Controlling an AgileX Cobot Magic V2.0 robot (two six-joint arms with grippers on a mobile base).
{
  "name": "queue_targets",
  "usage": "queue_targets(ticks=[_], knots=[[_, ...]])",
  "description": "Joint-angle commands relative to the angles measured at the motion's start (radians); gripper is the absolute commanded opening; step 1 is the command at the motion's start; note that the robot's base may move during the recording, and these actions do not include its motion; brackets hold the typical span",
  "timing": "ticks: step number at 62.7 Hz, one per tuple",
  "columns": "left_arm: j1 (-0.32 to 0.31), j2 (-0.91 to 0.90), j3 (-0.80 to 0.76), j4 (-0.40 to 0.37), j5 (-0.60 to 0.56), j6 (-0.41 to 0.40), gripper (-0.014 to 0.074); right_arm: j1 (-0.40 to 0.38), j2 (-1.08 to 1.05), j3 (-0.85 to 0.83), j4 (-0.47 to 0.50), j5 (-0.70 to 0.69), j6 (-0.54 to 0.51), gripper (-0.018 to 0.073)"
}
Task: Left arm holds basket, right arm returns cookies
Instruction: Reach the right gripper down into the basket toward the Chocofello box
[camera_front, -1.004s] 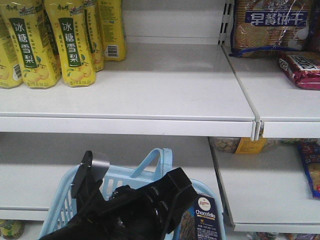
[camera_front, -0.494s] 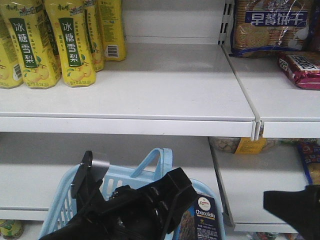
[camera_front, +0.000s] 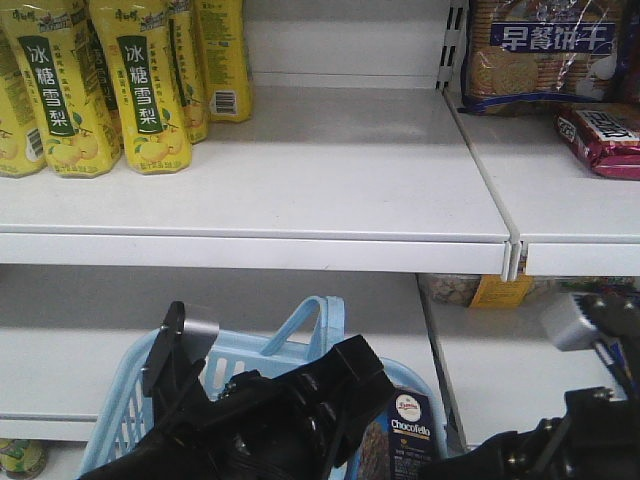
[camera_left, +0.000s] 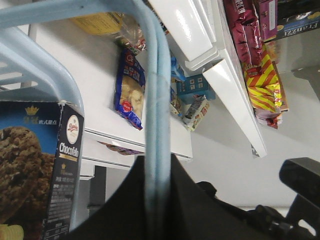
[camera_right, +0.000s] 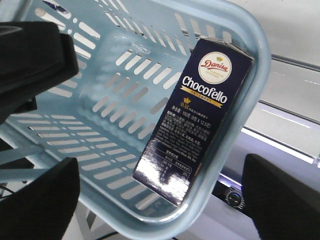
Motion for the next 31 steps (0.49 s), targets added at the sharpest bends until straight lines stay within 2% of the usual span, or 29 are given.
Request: queue_targets(ticks=[1,7,14,20,31], knots=[[-0.001,-0.028,-0.03,0.042,-0.04,0.002,-0.0006,0.078,-0.001,0.044,0.035,-0.171,0.073,0.0616],[-0.001,-0.028,-0.03,0.042,-0.039,0.002,-0.0006,0.145,-0.001,0.1,0.035,-0.298,0.109,0.061],[-0.001,-0.028,-0.03,0.042,-0.039,0.002,-0.0006,0.21,0.0,0.118,0.04,-0.379,0.12,0.0607],[-0.001,-0.028,-0.03,0.042,-0.039,0.002,-0.0006,0.235,0.01,0.118,0.047,-0.405,0.139,0.0604],[-0.001,-0.028,-0.03,0.042,-0.039,0.002,-0.0006,0.236,0.065,0.118,0.047,-0.409,0.144,0.06]])
